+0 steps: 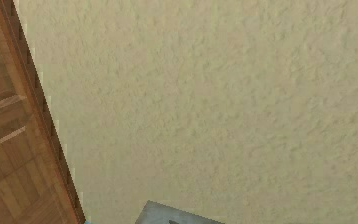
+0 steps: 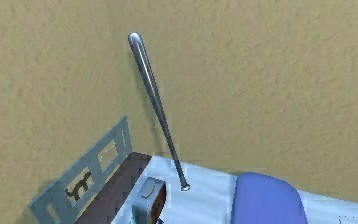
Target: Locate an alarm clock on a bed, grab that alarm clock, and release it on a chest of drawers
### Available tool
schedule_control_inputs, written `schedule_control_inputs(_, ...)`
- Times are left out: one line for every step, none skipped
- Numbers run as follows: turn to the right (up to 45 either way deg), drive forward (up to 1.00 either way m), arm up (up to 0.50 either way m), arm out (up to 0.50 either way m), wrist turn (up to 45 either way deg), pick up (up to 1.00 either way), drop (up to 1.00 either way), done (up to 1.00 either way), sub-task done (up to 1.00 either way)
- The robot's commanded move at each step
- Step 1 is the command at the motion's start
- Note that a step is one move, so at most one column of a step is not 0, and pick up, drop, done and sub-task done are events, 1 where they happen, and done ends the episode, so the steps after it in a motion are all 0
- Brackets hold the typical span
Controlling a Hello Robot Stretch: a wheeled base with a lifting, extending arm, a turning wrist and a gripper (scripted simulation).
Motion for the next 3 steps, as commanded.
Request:
schedule_control_inputs(0.0, 0.0, 0.1, 0.0, 0.0, 0.0, 0.0, 0.0, 0.0)
schedule_control_inputs(0.0, 0.0, 0.5, 0.0, 0.0, 0.0, 0.0, 0.0, 0.0)
schedule_control_inputs(0.0, 0.0, 0.08, 0.0, 0.0, 0.0, 0.0, 0.0, 0.0)
